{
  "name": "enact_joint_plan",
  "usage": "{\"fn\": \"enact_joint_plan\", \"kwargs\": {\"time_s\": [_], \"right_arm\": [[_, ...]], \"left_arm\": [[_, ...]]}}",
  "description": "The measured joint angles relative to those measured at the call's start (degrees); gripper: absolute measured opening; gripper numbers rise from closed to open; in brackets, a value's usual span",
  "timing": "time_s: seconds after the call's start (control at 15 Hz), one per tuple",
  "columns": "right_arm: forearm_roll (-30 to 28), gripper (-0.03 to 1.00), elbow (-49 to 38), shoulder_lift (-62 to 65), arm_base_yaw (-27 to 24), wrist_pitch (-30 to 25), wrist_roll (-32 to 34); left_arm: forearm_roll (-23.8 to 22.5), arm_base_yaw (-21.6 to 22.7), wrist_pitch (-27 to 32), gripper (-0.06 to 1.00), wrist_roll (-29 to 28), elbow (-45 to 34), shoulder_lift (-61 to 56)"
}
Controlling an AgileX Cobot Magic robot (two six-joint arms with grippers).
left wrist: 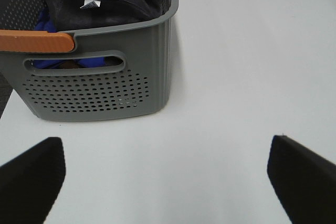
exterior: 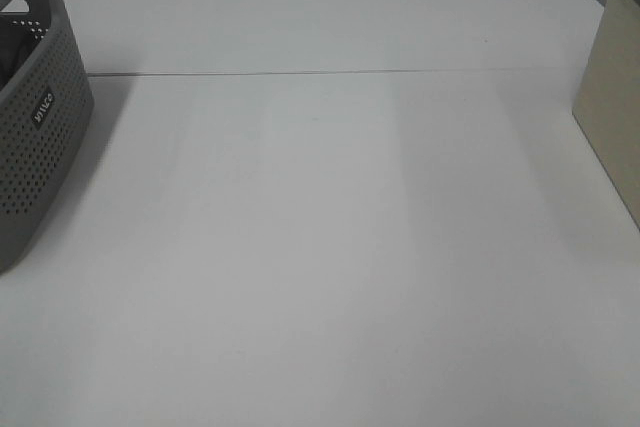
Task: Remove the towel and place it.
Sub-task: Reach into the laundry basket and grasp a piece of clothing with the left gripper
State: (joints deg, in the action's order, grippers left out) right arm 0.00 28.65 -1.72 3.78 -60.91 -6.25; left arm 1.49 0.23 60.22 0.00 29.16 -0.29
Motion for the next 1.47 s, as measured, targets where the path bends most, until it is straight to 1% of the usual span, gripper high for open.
{"fn": "enact_joint_plan", "kwargs": {"time_s": [0.27, 0.93, 1.0, 1.07, 1.2, 1.27, 1.33, 1.4, 1.47], "right_arm": [[0.0, 0.76, 0.0, 1.8, 0.0, 0.1, 0.0], [0.0, 0.76, 0.0, 1.9, 0.0, 0.1, 0.0], [0.0, 0.76, 0.0, 1.9, 0.0, 0.1, 0.0], [0.0, 0.76, 0.0, 1.9, 0.0, 0.1, 0.0], [0.0, 0.76, 0.0, 1.9, 0.0, 0.1, 0.0], [0.0, 0.76, 0.0, 1.9, 0.0, 0.1, 0.0], [0.0, 0.76, 0.0, 1.9, 0.0, 0.1, 0.0], [0.0, 0.76, 0.0, 1.9, 0.0, 0.1, 0.0], [0.0, 0.76, 0.0, 1.9, 0.0, 0.1, 0.0]], "left_arm": [[0.0, 0.0, 0.0, 0.99, 0.0, 0.0, 0.0], [0.0, 0.0, 0.0, 0.99, 0.0, 0.0, 0.0], [0.0, 0.0, 0.9, 0.99, 0.6, 0.9, 0.6], [-0.2, 0.0, 2.6, 0.99, 2.5, 3.2, 3.1], [-1.2, 0.0, 6.9, 0.99, 9.7, 10.9, 11.2], [-1.5, 0.0, 8.9, 0.99, 14.9, 15.4, 17.0], [-3.1, 0.0, 9.5, 0.99, 24.9, 24.5, 30.9], [-4.4, 0.0, 9.5, 0.99, 30.2, 29.0, 36.9], [-6.6, 0.0, 9.5, 0.99, 35.9, 34.0, 43.1]]}}
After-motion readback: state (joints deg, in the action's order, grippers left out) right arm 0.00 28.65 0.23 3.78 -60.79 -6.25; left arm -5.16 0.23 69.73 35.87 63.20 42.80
